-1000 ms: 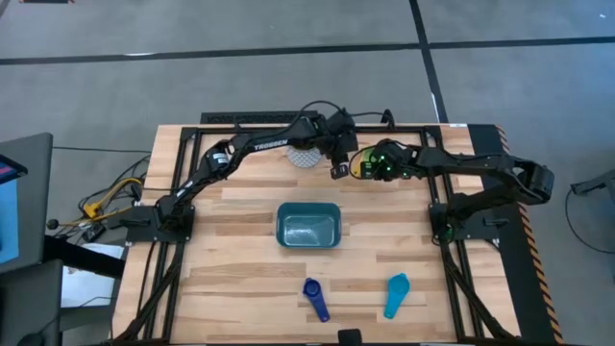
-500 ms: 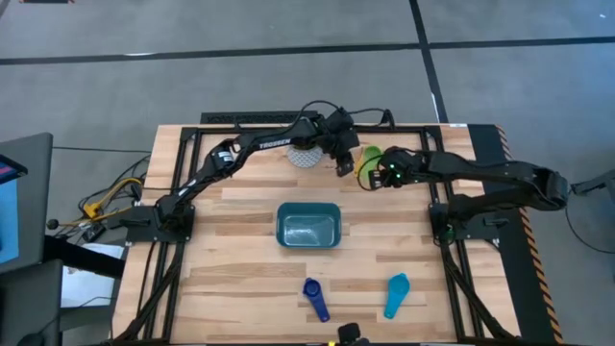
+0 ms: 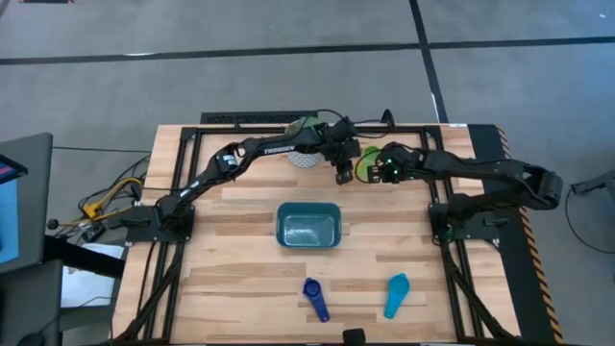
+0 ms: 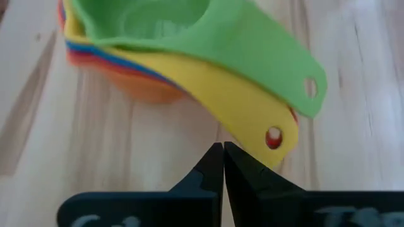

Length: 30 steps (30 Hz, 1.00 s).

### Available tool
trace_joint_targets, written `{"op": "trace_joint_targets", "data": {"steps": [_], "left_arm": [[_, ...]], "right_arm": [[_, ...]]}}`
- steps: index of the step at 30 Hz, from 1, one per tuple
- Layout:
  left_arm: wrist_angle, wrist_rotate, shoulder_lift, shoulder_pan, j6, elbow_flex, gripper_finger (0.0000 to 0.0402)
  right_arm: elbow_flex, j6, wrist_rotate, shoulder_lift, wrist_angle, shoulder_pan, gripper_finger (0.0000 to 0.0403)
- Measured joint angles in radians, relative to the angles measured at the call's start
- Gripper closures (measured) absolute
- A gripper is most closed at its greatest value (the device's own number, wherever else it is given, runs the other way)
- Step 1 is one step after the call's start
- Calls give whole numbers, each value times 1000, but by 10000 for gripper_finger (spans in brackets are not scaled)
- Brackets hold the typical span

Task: Nest measuring cups in basket
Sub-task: Stack the green measuring cup on top of the yellow measuring cup

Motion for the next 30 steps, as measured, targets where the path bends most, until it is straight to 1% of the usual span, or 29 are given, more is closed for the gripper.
{"op": "trace_joint_targets", "data": {"steps": [4,7,10,15,18,21,26,30], "left_arm": [[46,-1,-1,-5,-2,0,401],[49,13,-1,-5,-11,0,401],[34,6,-1,-7,15,0,401],[10,41,-1,-8,23,0,401],[10,45,-1,-12,23,0,401],[13,75,-1,-12,23,0,401],[19,76,-1,-15,23,0,401],[10,78,-1,-22,23,0,401]], "right_arm": [[0,-51,-67,74,78,-46,387],[0,-67,-119,134,111,-70,381],[0,-88,-167,170,154,-78,382],[0,-118,-189,175,193,-66,391],[0,-147,-212,170,233,-69,390],[0,-168,-233,170,243,-71,386],[0,-135,-240,170,215,-70,390],[0,-95,-241,137,192,-48,390]]}}
